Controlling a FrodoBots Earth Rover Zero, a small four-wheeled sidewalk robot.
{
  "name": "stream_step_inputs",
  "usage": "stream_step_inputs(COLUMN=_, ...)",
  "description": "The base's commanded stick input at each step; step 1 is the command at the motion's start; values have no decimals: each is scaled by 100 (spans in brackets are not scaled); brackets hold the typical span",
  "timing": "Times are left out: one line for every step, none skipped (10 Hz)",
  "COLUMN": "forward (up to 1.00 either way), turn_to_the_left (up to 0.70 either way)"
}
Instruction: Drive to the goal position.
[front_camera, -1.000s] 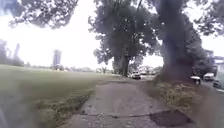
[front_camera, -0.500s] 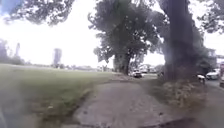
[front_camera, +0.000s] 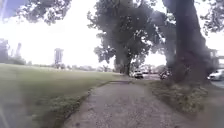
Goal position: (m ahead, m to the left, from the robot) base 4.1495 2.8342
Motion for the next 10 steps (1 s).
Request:
stream_step_inputs(forward=70, turn_to_the_left=0)
stream_step_inputs(forward=70, turn_to_the_left=0)
stream_step_inputs(forward=70, turn_to_the_left=0)
stream_step_inputs(forward=70, turn_to_the_left=0)
stream_step_inputs(forward=70, turn_to_the_left=0)
stream_step_inputs(forward=70, turn_to_the_left=0)
stream_step_inputs(forward=70, turn_to_the_left=0)
stream_step_inputs(forward=70, turn_to_the_left=0)
stream_step_inputs(forward=70, turn_to_the_left=0)
stream_step_inputs(forward=70, turn_to_the_left=0)
